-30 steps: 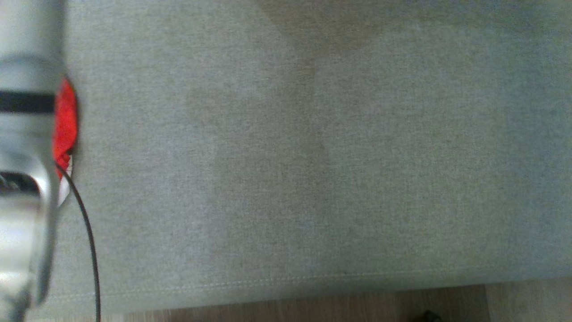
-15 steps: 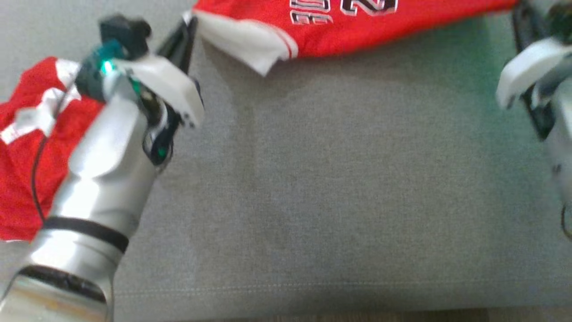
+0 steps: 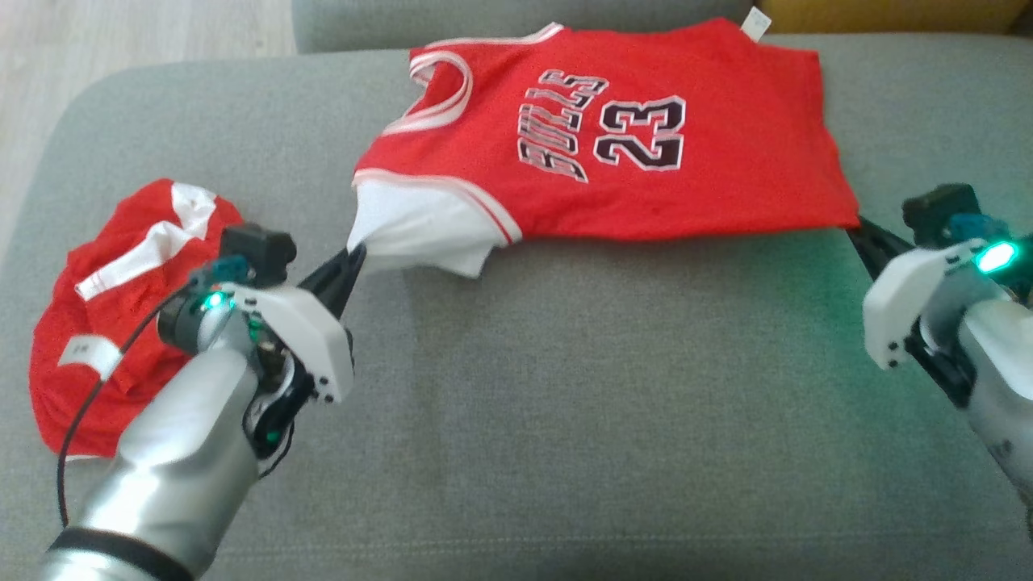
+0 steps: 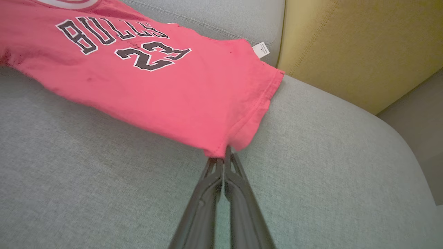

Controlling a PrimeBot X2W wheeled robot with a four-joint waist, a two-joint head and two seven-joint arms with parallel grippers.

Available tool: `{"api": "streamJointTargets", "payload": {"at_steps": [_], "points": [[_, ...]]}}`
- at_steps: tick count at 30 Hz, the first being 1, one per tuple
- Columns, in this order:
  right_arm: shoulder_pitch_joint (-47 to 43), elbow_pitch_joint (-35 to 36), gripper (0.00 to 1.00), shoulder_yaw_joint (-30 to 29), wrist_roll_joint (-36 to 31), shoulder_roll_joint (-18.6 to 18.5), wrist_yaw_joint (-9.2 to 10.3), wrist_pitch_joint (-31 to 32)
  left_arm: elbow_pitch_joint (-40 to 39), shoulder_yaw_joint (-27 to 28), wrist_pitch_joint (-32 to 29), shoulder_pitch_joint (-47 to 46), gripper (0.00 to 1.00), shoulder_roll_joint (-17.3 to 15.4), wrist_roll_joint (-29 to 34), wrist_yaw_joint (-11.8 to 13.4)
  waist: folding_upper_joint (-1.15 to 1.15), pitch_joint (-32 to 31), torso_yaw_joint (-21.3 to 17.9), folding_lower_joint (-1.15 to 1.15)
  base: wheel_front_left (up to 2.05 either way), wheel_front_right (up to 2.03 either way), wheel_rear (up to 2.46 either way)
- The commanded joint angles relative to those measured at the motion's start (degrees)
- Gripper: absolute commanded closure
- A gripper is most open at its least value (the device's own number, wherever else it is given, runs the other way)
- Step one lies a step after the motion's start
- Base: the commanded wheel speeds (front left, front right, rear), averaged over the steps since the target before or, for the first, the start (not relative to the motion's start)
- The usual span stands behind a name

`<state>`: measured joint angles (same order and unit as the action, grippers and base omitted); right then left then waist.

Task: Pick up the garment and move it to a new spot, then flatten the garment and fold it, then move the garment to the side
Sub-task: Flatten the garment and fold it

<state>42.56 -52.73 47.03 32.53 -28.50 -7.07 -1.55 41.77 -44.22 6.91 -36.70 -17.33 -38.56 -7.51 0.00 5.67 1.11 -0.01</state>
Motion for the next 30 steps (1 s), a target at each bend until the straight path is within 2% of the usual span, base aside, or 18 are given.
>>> {"api": "streamJointTargets", "payload": {"at_steps": [1,8,19,25,30], "points": [[-0.9,2.0,1.00,1.2,2.0,-2.9,-0.42,0.4,-2.7,1.4,-0.3,-1.2,1.00,-2.8,-0.6,0.0,0.00,-1.0,0.2,0.01,0.00,0.00,0.00],[-4.4,6.4,1.00,5.9,8.8,-8.4,-0.42,3.8,-8.3,0.0,-3.4,4.0,1.00,-6.0,-2.0,0.1,0.00,-3.3,0.2,0.01,0.00,0.00,0.00],[-7.6,14.7,1.00,12.7,18.5,-16.7,-0.42,9.8,-18.2,-0.7,-8.8,11.6,1.00,-10.8,-4.9,1.7,0.00,-5.4,-0.6,0.01,0.00,0.00,0.00],[-8.8,18.7,1.00,15.3,21.9,-19.5,-0.42,11.1,-23.6,-0.3,-13.1,15.6,1.00,-13.5,-9.3,1.8,0.00,-6.6,-0.9,0.01,0.00,0.00,0.00],[-10.1,19.9,1.00,17.2,23.9,-20.4,-0.42,11.7,-28.9,1.2,-16.8,18.0,1.00,-16.7,-14.7,1.2,0.00,-7.1,-0.8,0.01,0.00,0.00,0.00]]}}
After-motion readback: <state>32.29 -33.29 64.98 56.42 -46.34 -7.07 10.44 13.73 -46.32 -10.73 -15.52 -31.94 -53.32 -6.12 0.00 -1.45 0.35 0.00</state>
